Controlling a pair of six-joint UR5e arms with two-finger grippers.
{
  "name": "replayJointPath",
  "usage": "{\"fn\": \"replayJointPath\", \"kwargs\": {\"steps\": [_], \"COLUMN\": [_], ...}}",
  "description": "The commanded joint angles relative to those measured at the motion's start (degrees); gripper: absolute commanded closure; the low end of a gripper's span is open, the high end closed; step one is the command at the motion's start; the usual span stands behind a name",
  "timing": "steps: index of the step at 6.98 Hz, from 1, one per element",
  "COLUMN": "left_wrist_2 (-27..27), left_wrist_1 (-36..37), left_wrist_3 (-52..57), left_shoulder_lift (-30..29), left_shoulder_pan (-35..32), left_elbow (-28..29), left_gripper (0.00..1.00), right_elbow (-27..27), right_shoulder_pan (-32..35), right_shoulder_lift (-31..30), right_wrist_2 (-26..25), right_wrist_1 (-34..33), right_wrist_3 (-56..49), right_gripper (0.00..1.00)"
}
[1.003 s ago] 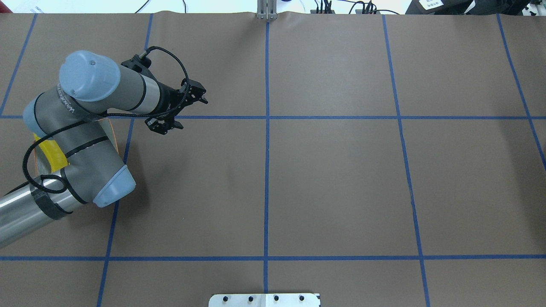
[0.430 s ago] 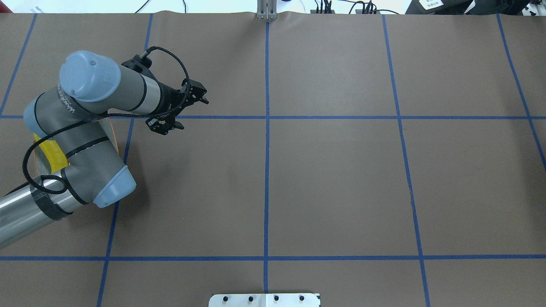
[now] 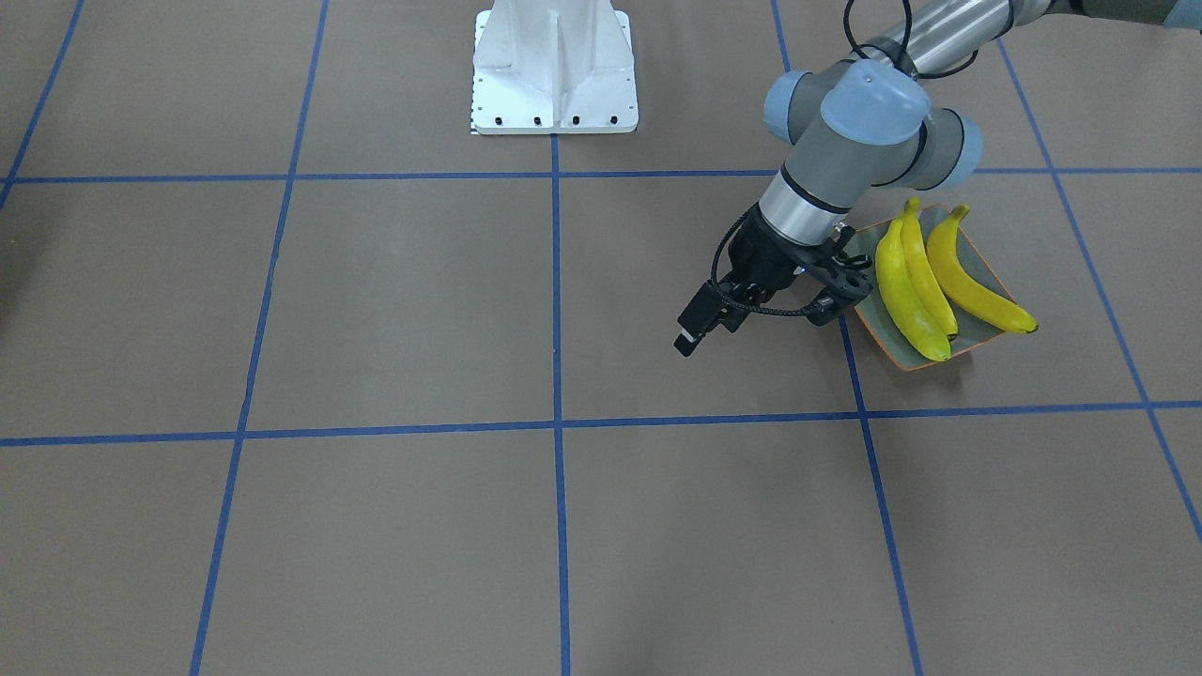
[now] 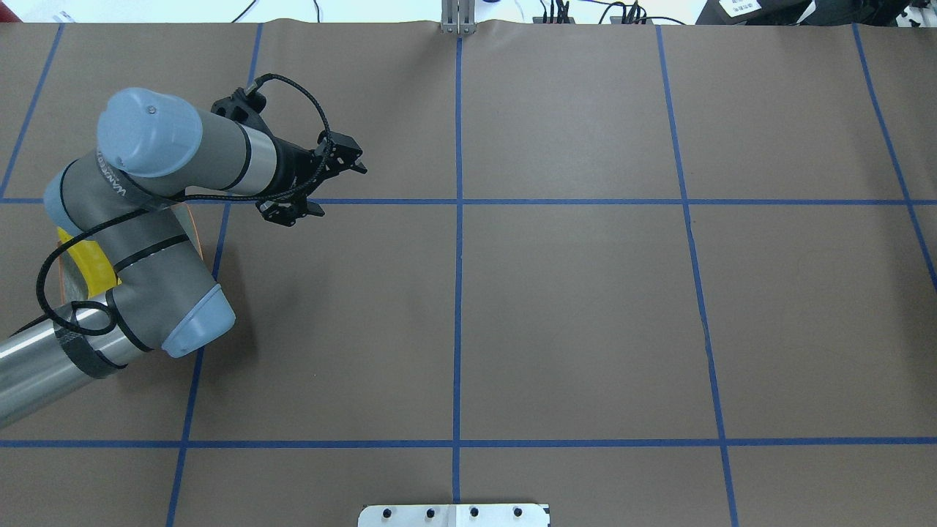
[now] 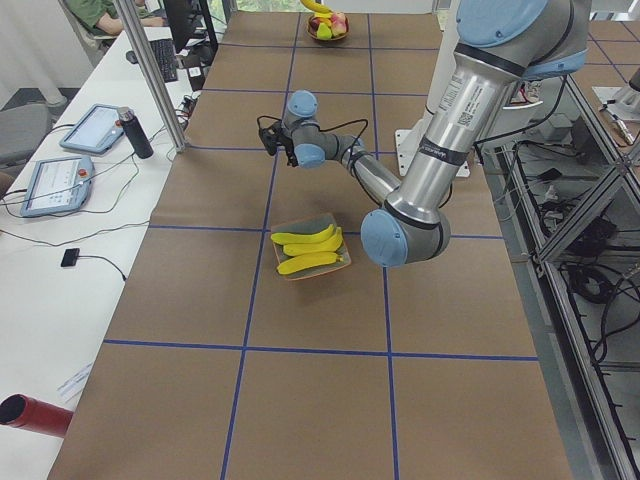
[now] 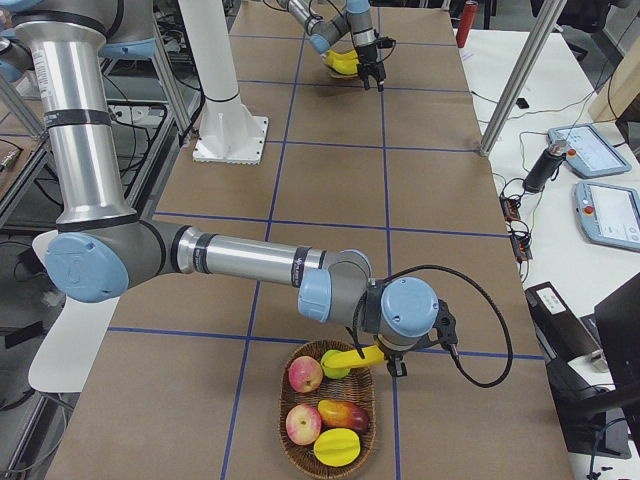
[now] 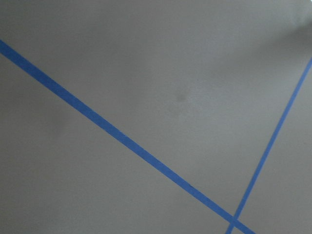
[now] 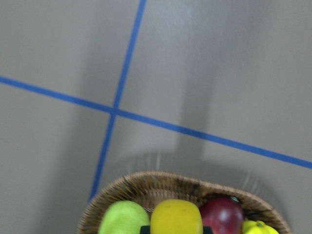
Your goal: Transfer all bananas from basket to plate
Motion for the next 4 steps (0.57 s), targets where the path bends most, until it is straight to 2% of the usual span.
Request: {"fn": "replayJointPath", "kwargs": {"steps": [1,2,3,4], "left_wrist_2": [0.1,0.2,0.1,0.1], "left_wrist_1": [-1.2,-2.9,-6.2,-8.5], "left_wrist_3": [0.1,-0.1,0.0,-0.1], "left_shoulder_lift": [-1.4,-1.8,-1.8,-2.0], "left_shoulder_pan": [0.7,1.3,1.3,1.7], "left_elbow": [0.0,0.2,0.5,0.6], "left_gripper": [0.00,0.00,0.00,0.00], "right_elbow": [5.5,7.9,8.0,9.9], "right_shoulder_pan": [-4.6,-8.5,-11.9,-14.6], "right_shoulder_lift": [1.0,1.9,4.8,6.4], "right_wrist_2": [11.2,16.3,21.1,22.6], "right_wrist_1": [0.5,0.5,0.6,0.6], "right_wrist_3": [19.0,25.5,31.3,36.5], "right_gripper": [1.00,1.00,1.00,1.00]}}
